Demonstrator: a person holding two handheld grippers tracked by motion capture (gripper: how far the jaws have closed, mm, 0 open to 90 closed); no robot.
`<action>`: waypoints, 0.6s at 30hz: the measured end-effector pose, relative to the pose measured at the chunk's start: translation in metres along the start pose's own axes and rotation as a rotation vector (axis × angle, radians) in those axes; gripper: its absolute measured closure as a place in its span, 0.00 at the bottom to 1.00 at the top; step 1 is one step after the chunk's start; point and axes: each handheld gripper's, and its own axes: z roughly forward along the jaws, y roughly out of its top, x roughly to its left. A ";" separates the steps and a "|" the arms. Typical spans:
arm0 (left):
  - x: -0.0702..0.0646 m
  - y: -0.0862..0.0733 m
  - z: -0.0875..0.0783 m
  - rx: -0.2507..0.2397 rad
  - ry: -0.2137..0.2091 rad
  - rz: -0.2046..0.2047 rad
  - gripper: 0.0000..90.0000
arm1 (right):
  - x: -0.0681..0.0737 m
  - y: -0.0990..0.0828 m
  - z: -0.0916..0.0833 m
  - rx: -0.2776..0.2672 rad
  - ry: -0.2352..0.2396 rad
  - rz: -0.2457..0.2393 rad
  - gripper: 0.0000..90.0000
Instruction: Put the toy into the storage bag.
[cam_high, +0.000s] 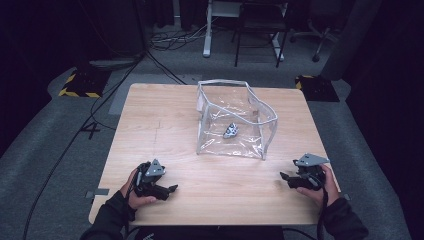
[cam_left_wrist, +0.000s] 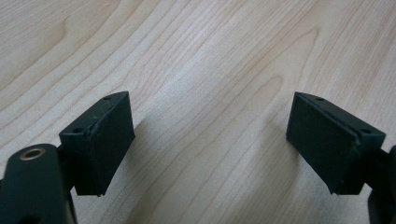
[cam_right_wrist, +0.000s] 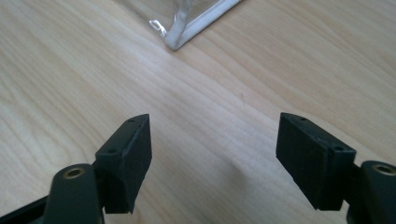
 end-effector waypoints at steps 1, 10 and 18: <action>0.000 0.000 0.000 0.003 -0.002 0.001 0.17 | 0.000 -0.002 -0.001 0.004 0.003 -0.004 0.30; 0.000 0.000 0.000 0.003 0.000 0.001 0.17 | 0.001 -0.021 -0.006 -0.003 0.021 0.024 0.31; 0.000 0.000 0.000 0.003 -0.004 -0.001 0.17 | -0.003 -0.034 -0.009 -0.006 0.045 0.056 0.30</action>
